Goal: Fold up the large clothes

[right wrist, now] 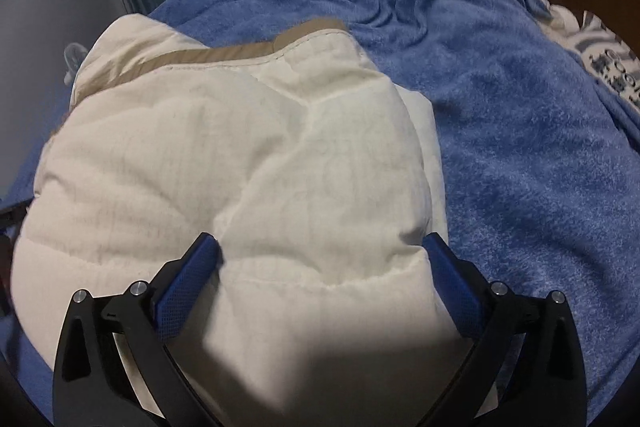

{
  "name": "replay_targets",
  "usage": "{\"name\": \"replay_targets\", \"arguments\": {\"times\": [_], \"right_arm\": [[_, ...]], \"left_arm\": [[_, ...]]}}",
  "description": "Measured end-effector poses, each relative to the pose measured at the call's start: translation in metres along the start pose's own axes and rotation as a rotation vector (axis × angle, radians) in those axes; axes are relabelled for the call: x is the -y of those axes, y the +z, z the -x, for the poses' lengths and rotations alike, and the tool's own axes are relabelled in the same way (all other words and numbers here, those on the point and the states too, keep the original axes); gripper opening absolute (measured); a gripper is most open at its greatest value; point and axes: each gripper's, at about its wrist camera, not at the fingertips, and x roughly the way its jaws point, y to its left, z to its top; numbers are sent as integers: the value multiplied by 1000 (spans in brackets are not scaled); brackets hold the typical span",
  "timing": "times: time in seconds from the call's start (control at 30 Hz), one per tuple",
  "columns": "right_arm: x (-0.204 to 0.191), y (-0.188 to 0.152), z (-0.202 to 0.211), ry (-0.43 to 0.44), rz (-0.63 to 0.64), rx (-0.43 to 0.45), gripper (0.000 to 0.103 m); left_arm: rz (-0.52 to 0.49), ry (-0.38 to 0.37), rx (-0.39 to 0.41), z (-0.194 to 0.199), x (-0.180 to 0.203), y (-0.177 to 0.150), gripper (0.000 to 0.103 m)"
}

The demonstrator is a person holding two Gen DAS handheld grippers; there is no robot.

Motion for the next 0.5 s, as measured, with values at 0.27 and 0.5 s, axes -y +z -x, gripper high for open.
{"name": "replay_targets", "arguments": {"times": [0.27,0.5], "right_arm": [[33,39,8,-42,34,18,96],[53,67,-42,49,12,-89,93]], "left_arm": [[33,56,66,41,-65,-12,96],[34,-59,-16,6,-89,-8,95]]}}
